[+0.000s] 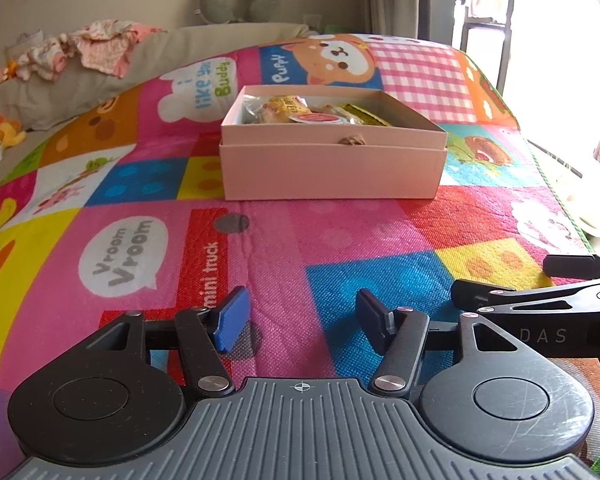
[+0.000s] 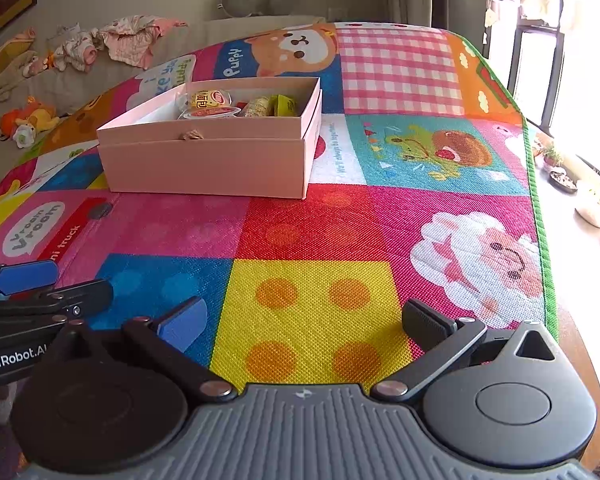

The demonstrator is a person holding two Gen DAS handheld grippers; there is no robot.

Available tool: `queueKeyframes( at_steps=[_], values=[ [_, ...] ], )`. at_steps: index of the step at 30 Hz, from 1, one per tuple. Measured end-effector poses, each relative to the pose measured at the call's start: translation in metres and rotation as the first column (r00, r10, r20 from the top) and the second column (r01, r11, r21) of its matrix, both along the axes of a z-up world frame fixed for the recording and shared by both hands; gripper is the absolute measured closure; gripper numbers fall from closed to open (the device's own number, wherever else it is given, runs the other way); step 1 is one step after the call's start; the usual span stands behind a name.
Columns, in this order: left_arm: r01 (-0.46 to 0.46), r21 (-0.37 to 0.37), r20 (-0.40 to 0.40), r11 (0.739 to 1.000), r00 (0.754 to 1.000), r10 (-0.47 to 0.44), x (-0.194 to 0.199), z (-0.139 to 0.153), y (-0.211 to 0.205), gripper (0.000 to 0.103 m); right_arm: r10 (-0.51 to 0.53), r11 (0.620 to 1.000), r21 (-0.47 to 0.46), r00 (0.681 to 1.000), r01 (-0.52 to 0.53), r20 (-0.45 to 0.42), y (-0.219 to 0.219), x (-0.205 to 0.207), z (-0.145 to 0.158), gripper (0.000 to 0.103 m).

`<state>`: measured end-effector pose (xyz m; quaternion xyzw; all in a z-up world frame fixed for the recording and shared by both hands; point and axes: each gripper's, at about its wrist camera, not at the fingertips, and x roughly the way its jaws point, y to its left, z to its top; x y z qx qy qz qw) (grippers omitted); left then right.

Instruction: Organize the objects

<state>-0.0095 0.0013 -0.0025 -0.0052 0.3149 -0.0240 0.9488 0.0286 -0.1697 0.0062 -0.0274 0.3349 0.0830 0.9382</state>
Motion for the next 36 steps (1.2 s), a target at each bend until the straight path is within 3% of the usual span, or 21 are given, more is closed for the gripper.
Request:
queueKeyframes(
  at_steps=[17,23,36],
  values=[
    [0.001,-0.007,0.001,1.000,1.000,-0.001,-0.0004,-0.0002,-0.0001,0.037,-0.001,1.000,0.000,1.000,0.001,0.000,0.0002,0.0000,-0.0004,0.000],
    [0.006,-0.043,0.005,0.999,1.000,-0.006,-0.0005,0.0003,0.0045,0.037,-0.001,1.000,0.000,1.000,0.001,0.000,-0.0008,0.0001,-0.0006,0.000],
    [-0.023,0.011,0.008,1.000,1.000,0.023,-0.0055,0.0012,0.0004,0.045,-0.001,1.000,0.001,1.000,0.001,0.001,-0.0005,-0.0004,-0.0006,0.000]
  ],
)
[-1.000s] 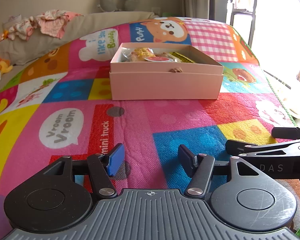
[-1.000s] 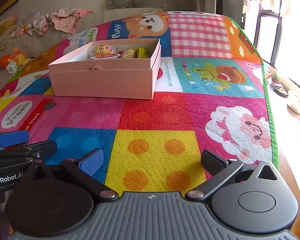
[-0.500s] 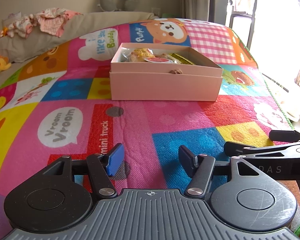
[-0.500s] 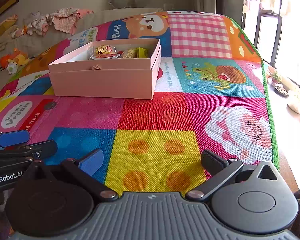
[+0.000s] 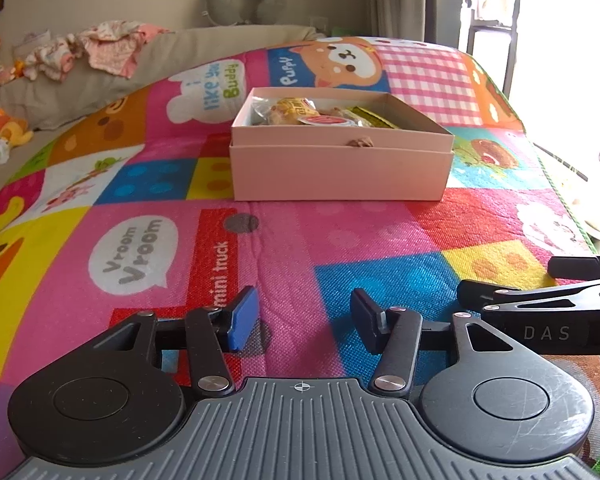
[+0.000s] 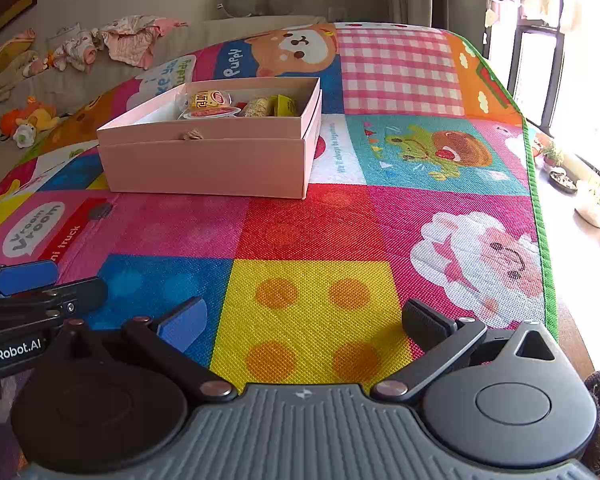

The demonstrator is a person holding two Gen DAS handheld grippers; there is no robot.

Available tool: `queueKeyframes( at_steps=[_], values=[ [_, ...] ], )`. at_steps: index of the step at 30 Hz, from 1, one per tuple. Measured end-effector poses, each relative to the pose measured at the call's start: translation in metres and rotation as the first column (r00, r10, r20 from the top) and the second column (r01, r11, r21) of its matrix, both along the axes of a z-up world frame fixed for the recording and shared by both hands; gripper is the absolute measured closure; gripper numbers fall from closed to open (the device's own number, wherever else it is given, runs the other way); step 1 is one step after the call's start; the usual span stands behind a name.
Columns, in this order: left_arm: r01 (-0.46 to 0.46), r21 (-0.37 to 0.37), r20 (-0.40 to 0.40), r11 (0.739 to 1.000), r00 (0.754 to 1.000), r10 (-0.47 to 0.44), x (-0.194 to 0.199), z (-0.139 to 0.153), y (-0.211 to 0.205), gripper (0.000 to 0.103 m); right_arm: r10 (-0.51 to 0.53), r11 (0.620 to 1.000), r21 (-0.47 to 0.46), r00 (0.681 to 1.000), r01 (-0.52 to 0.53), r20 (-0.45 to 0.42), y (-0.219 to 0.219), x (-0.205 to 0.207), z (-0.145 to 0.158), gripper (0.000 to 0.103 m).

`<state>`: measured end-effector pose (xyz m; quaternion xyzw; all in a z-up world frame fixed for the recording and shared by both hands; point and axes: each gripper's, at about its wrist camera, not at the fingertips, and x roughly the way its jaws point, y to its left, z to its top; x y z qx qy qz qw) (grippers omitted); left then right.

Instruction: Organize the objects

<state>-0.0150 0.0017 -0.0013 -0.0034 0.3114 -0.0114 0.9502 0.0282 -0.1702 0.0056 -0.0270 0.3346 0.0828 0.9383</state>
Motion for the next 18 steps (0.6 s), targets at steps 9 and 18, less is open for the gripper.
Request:
queueKeyframes(
  at_steps=[9,18],
  values=[
    [-0.005,0.000,-0.002,1.000,1.000,0.005,0.0019,-0.0002,-0.0019,0.045,0.000,1.000,0.000,1.000,0.000,0.000,-0.0001,-0.0003,-0.0001,0.000],
    [-0.004,0.005,-0.002,1.000,1.000,0.004,0.0028,-0.0004,-0.0023,0.045,0.000,1.000,0.000,1.000,0.000,0.000,0.0001,-0.0002,0.0000,0.000]
  ],
)
